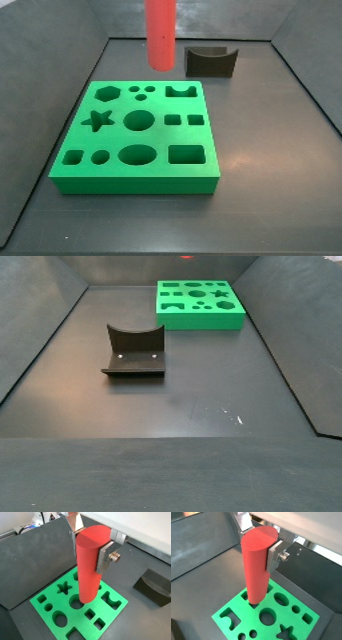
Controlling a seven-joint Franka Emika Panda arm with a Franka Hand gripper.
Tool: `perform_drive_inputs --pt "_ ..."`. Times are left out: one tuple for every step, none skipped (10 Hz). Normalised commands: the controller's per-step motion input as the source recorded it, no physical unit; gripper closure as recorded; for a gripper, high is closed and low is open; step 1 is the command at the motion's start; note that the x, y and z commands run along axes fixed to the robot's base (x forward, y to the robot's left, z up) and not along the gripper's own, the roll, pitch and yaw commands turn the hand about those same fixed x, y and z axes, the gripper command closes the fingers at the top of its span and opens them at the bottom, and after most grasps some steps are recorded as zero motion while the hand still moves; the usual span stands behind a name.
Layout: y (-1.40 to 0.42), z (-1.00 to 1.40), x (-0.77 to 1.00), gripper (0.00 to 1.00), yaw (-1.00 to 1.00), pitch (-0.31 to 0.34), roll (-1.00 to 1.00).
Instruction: Insert the oval object.
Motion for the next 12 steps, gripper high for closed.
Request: perform_drive_inputs --pt "-0.78 -0.65 -0.07 1.0 -0.48 -0.161 0.02" --pt "-0.89 -0.66 -0.06 1.0 -0.43 -0.133 0.06" --pt "-0.88 -0.65 -0.05 1.0 -0.45 -0.13 0.07" --pt "-0.82 -0.65 -0.05 1.0 -0.52 -0.147 0.08" --pt "-0.43 -0.32 0.0 1.0 -0.83 -0.004 0.02" --pt "-0.05 -0.13 0.0 1.0 -1.0 0.0 0.05" --pt "0.0 -0.11 0.0 1.0 -1.0 0.0 0.06" --pt "0.0 -0.1 0.0 1.0 -1.0 0.0 0.06" --pt "0.0 0.0 0.0 1.0 -1.0 0.0 0.03" --pt "0.0 0.0 0.0 1.0 -1.0 0.0 0.03" --pt "0.0 -0.01 0.0 1.0 -1.0 0.0 0.05" --pt "-0.04 -0.18 0.0 1.0 -1.0 0.0 0.02"
